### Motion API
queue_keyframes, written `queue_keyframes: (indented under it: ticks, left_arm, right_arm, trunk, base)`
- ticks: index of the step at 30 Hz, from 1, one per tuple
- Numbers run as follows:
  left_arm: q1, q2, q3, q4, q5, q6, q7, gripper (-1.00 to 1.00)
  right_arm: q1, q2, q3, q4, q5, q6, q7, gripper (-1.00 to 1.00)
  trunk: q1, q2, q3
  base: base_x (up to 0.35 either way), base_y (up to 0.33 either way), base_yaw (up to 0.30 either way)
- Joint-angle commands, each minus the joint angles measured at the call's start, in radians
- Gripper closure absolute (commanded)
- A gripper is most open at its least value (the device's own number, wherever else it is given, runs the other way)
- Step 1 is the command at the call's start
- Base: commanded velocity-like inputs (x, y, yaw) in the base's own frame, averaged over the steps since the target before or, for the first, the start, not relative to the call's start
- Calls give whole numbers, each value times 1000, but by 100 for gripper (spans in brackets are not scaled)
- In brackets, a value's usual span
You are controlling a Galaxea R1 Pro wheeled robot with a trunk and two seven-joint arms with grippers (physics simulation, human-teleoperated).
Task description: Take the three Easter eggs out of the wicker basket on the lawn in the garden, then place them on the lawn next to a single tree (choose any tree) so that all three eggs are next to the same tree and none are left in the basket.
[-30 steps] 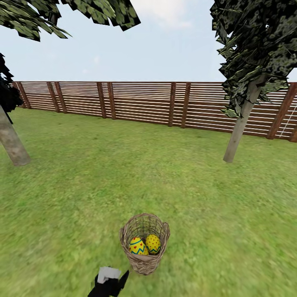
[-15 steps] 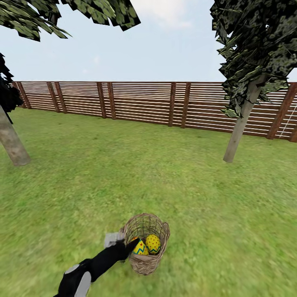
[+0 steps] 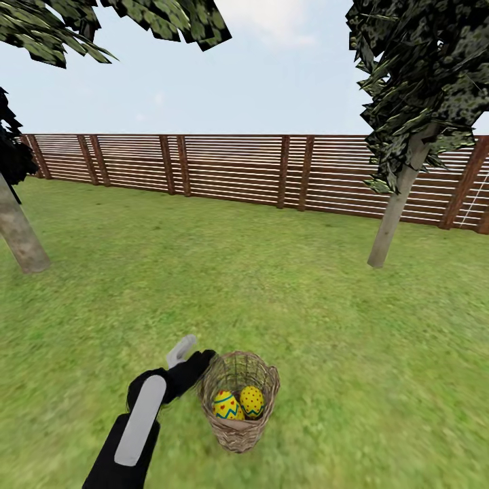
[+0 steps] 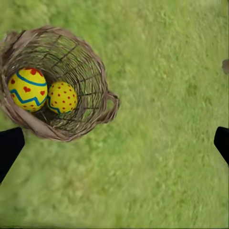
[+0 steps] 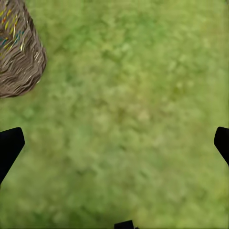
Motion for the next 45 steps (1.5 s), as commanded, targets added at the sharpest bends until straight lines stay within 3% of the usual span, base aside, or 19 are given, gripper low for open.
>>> queue_keyframes:
  ticks: [1, 4, 5, 8, 9, 11, 14, 19, 24, 29, 32, 33, 37, 40, 45]
  left_arm:
    - [-19, 0, -2, 0, 47, -15, 76, -100]
    - [-76, 0, -7, 2, 162, -60, 271, -100]
    - [-106, 0, -8, 2, 254, -92, 405, -100]
    - [-133, 0, -10, 3, 367, -126, 547, -100]
    - [-142, 0, -13, 4, 421, -141, 610, -100]
    - [-148, 0, -26, 5, 481, -164, 676, -100]
    - [-151, 0, -63, 7, 542, -188, 732, -100]
    - [-153, 0, -88, 36, 573, -192, 745, -100]
    - [-152, 0, -90, 45, 643, -193, 748, -100]
    - [-153, 0, -91, 58, 668, -192, 748, -100]
    - [-153, 0, -92, 58, 676, -192, 747, -100]
    - [-153, 0, -92, 59, 682, -193, 746, -100]
    - [-153, 0, -92, 58, 685, -195, 746, -100]
    - [-154, 0, -93, 58, 686, -196, 747, -100]
    - [-154, 0, -93, 59, 685, -196, 746, -100]
  right_arm:
    - [-1, 0, 1, 0, -6, -4, 0, -100]
    - [-1, 0, 1, -1, -6, -4, 0, -100]
    - [-1, 1, 1, -1, -6, -4, 0, -100]
    - [-1, 0, 0, -2, -6, -5, 0, -100]
    - [-1, 0, -2, -3, -6, -5, 0, -100]
    - [-1, -1, -4, -16, -6, -6, 0, -100]
    - [-1, -1, -6, -96, -6, -7, 0, -100]
    - [-1, -2, 1, -178, -5, -5, 9, -100]
    - [-1, -5, 9, -303, -3, 7, 39, -100]
    - [-1, -23, 39, -443, 75, 135, 231, -100]
    - [-1, -70, 42, -468, 100, 188, 386, -100]
    - [-1, -119, 44, -471, 105, 200, 492, -100]
    - [-1, -192, 35, -486, 107, 219, 694, -100]
    - [-1, -234, 31, -537, 101, 272, 740, -100]
    - [-1, -252, 30, -648, 98, 358, 758, -100]
  trunk:
    - [0, -1, -1]
    - [0, -1, -1]
    - [0, -1, -1]
    - [0, -1, -1]
    - [0, -1, -1]
    - [0, -1, -1]
    - [0, -1, -1]
    - [0, -1, -1]
    - [0, -1, -1]
    - [0, -1, -1]
    - [0, -1, -1]
    - [0, -1, -1]
    - [0, -1, -1]
    - [0, -1, -1]
    - [0, -1, -5]
  base:
    - [0, 0, 0]
    - [0, 0, 0]
    - [0, 0, 0]
    - [0, 0, 0]
    - [0, 0, 0]
    - [0, 0, 0]
    - [0, 0, 0]
    - [0, 0, 0]
    - [0, 0, 0]
    - [0, 0, 0]
    - [0, 0, 0]
    - [0, 0, 0]
    - [0, 0, 0]
    - [0, 0, 0]
    - [0, 0, 0]
